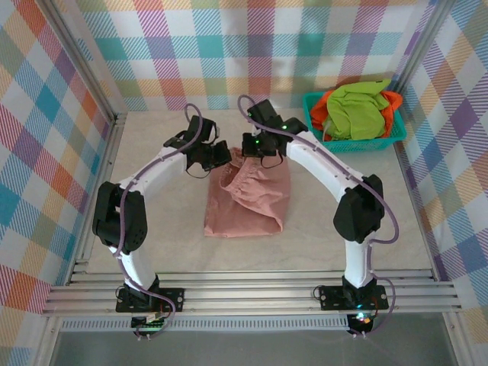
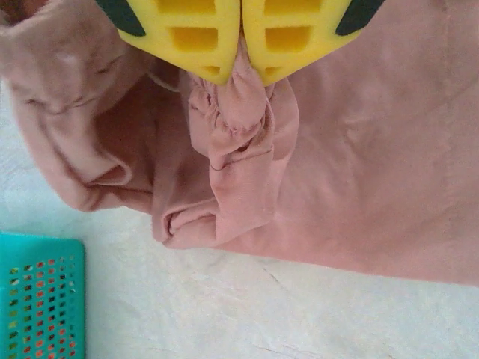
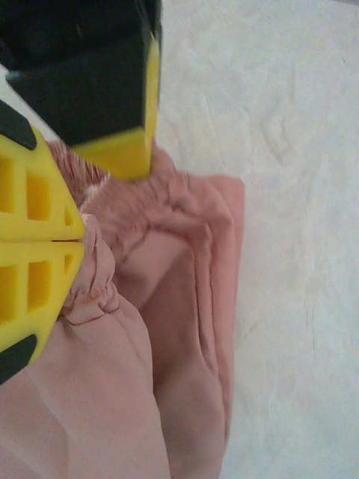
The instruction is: Fold and stack the shorts
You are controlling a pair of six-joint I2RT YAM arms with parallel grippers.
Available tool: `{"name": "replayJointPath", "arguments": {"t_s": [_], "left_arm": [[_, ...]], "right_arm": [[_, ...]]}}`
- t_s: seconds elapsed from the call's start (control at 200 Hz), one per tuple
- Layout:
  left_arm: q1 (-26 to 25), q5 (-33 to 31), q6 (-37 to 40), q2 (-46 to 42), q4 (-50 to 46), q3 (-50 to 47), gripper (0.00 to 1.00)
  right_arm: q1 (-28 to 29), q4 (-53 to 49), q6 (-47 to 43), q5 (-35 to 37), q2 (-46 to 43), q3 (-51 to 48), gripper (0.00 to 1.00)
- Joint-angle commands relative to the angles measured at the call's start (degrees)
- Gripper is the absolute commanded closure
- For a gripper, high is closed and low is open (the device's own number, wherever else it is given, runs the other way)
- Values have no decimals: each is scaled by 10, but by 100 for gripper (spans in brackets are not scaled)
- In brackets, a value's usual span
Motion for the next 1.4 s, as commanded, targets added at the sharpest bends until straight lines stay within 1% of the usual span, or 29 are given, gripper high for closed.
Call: {"name": "replayJointPath", "arguments": {"t_s": [0.0,0.17,0.35,0.49,0.535,0.575,0.62,0.64,0.685,0.715,0.765,0.8,0.83,0.895,0.96,1.05,1.085,1.14,1.2,1.275,1.335,1.395], "left_arm": [[12,41,29,-5,-12,18,100],[40,95,41,7,-16,9,97],[79,129,46,20,-27,-17,93],[104,147,51,44,-24,-35,86],[109,151,52,52,-17,-43,81],[114,152,51,59,-7,-52,73],[120,147,49,59,6,-63,67],[124,143,48,56,11,-68,62],[137,128,45,45,14,-79,47],[148,113,42,32,17,-88,39],[173,95,32,1,26,-110,30],[191,82,20,-25,34,-129,25],[212,72,9,-50,40,-149,23],[245,60,-18,-108,56,-196,21],[256,57,-36,-170,79,-245,19],[241,70,-58,-244,95,-300,18],[231,75,-64,-269,116,-316,18],[209,70,-65,-304,107,-334,18],[183,68,-67,-329,104,-346,17],[153,72,-66,-337,79,-351,17],[134,74,-66,-329,79,-355,17],[114,72,-71,-310,88,-355,19]], "right_arm": [[18,19,-6,-17,12,15,100],[31,43,18,-26,33,21,100],[44,59,41,-50,76,46,100],[52,78,70,-63,111,58,100],[53,89,82,-72,123,60,100],[55,101,93,-81,133,62,100],[59,117,106,-89,144,63,100],[60,125,113,-93,148,63,100],[64,146,129,-103,159,63,100],[66,158,142,-110,169,65,96],[70,176,161,-125,184,70,90],[71,184,171,-135,196,79,83],[72,186,180,-143,209,90,78],[72,187,192,-157,231,114,70],[72,185,193,-165,246,140,58],[71,169,184,-172,256,175,46],[69,162,181,-173,255,183,42],[61,150,177,-175,243,188,39],[50,150,170,-173,213,169,35],[31,159,157,-161,160,127,30],[16,162,144,-153,115,92,26],[-1,161,128,-146,70,53,25]]}}
